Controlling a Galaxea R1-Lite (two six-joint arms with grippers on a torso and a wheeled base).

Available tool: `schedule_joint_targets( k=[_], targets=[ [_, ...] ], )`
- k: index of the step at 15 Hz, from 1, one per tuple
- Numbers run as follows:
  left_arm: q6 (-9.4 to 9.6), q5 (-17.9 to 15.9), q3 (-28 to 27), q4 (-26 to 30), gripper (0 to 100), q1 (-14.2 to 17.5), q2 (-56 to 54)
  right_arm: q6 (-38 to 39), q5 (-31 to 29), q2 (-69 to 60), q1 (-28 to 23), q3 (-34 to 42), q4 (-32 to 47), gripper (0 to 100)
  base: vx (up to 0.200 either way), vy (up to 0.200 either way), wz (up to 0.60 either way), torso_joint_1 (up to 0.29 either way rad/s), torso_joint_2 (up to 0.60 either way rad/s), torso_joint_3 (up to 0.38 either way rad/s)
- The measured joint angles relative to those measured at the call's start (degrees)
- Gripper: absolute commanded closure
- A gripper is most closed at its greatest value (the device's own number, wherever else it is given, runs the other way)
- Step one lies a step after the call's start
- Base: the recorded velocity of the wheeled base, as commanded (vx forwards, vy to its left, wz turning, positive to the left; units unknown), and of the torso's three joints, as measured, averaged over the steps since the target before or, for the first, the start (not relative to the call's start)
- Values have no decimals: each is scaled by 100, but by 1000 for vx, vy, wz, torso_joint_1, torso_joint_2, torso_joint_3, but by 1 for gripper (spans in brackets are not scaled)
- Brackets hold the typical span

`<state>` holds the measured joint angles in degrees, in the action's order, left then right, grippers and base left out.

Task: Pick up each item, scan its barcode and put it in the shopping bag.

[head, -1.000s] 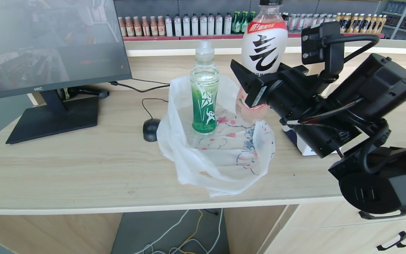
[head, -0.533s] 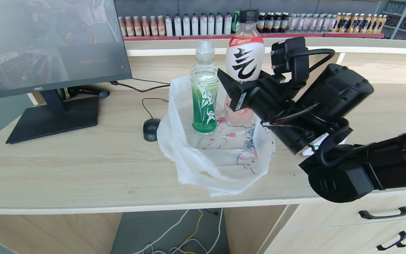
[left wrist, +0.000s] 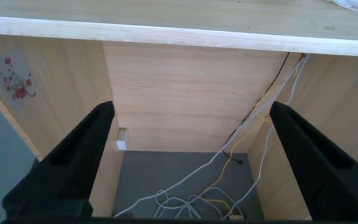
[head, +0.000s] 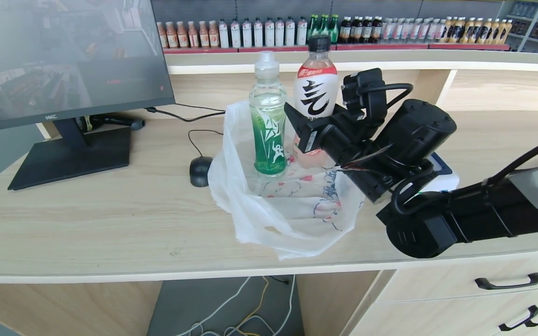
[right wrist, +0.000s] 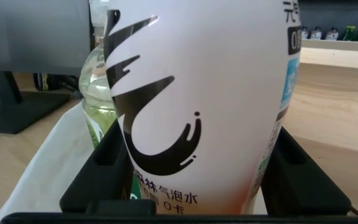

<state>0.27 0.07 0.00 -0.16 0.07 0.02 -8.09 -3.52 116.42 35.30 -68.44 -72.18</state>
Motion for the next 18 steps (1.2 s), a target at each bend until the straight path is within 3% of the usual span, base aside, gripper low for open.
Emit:
schedule_joint_targets(
  k=[12,18],
  targets=[
    [0,-2,0,0,0,0,0,0,-11,401,-319,-17,-93,100,0,0,0,0,0,0],
    [0,-2,0,0,0,0,0,-2,-28,649,-339,9,-541,100,0,0,0,0,0,0]
  ],
)
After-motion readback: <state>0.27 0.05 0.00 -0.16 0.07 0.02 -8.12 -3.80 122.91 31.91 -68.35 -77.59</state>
